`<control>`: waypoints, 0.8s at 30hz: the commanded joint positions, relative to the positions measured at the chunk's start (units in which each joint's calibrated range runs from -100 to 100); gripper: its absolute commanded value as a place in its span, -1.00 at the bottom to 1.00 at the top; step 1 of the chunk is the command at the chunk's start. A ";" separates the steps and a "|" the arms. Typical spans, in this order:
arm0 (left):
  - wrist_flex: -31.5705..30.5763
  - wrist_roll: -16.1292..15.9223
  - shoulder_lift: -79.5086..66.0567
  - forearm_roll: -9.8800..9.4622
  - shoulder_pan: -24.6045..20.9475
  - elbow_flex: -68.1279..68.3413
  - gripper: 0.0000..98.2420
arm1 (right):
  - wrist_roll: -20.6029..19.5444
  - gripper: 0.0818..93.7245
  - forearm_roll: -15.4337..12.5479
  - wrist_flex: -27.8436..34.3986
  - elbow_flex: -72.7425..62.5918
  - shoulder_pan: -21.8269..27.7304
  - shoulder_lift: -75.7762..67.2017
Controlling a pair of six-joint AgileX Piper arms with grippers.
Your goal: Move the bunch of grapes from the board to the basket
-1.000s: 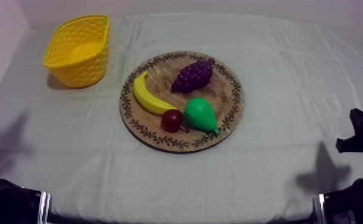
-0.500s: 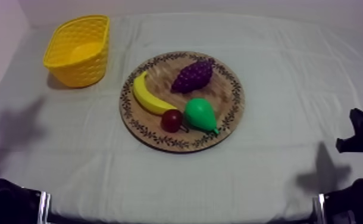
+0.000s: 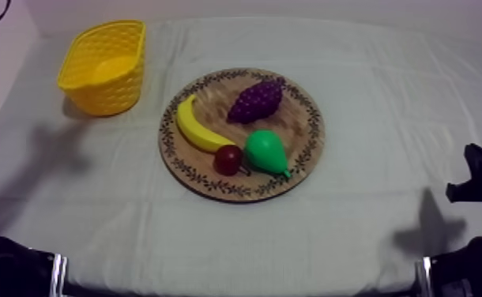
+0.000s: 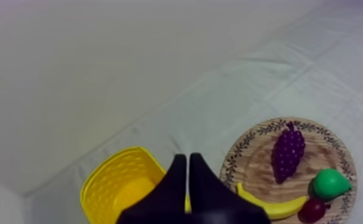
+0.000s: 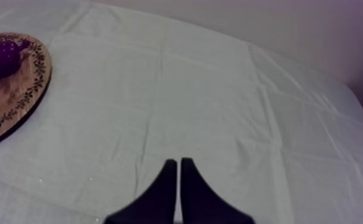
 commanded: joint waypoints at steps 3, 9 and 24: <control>0.85 -1.57 4.89 0.74 0.44 -3.88 -1.00 | -0.02 -1.00 0.00 0.00 0.04 0.02 -0.02; 2.23 -3.72 11.02 2.07 1.02 -8.38 -1.00 | -0.02 -1.00 0.00 0.00 0.04 0.02 -0.02; 5.98 -6.81 24.58 3.48 4.16 -19.95 -1.00 | -0.02 -1.00 0.00 0.00 0.04 0.02 -0.02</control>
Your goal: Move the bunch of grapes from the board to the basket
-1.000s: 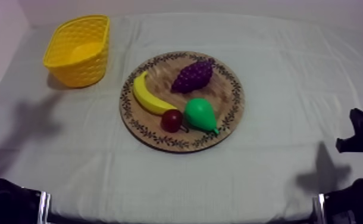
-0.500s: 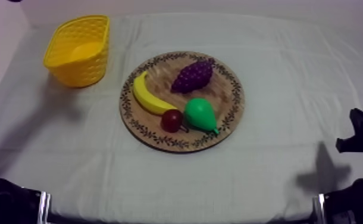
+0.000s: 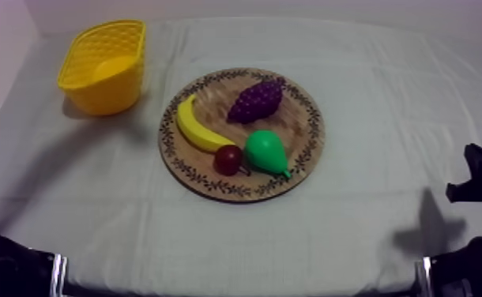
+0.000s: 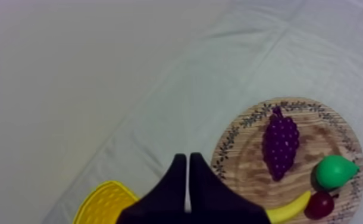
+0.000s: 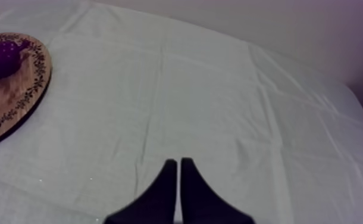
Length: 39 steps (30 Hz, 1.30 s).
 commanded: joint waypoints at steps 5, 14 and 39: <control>1.48 -0.32 3.63 -0.03 2.15 -3.20 -1.00 | -0.02 -1.00 0.00 0.00 0.04 0.02 -0.02; 1.59 0.29 6.84 0.00 4.64 -4.98 -1.00 | -0.02 -1.00 0.00 0.00 0.04 0.02 -0.02; -0.74 0.39 5.70 0.44 5.78 2.00 0.28 | -0.02 -1.00 0.00 0.00 0.04 0.02 -0.02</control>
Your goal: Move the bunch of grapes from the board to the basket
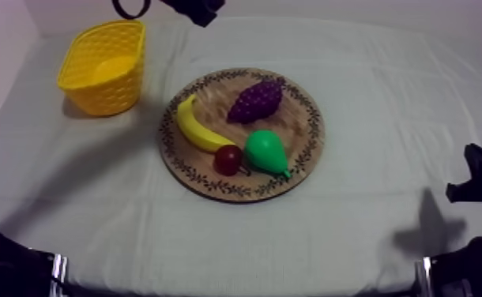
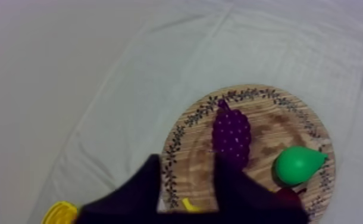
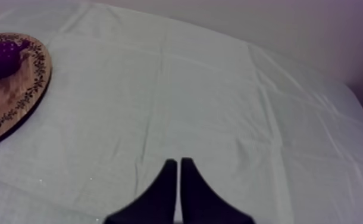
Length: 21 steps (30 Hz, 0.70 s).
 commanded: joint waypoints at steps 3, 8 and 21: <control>-0.15 -0.75 -0.36 0.12 -0.03 1.43 0.49 | 0.00 -1.00 0.00 0.00 0.04 0.02 -0.02; -0.53 -1.38 -0.58 0.26 -0.01 2.89 0.61 | -0.01 -1.00 0.00 0.00 0.04 0.02 -0.02; -3.36 -1.59 0.81 0.35 0.96 5.75 0.64 | -0.02 -1.00 0.00 0.00 0.04 0.02 -0.02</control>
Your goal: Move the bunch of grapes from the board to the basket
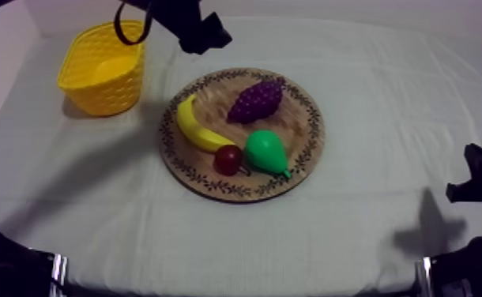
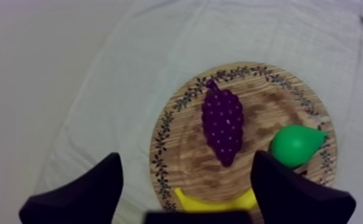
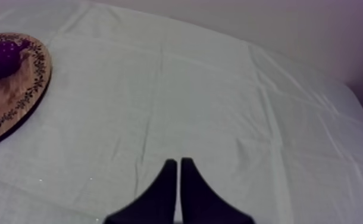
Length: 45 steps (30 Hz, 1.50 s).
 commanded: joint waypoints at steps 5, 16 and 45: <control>-1.69 0.43 2.31 0.05 0.89 0.87 0.64 | -0.02 -1.00 0.00 0.00 0.04 0.02 -0.02; -5.47 0.78 9.03 0.92 2.22 1.26 0.64 | -0.02 -1.00 0.00 0.00 0.04 0.02 -0.02; -7.18 -1.74 30.31 5.29 1.33 -10.46 0.57 | 0.00 -1.00 0.00 0.00 0.04 0.02 -0.02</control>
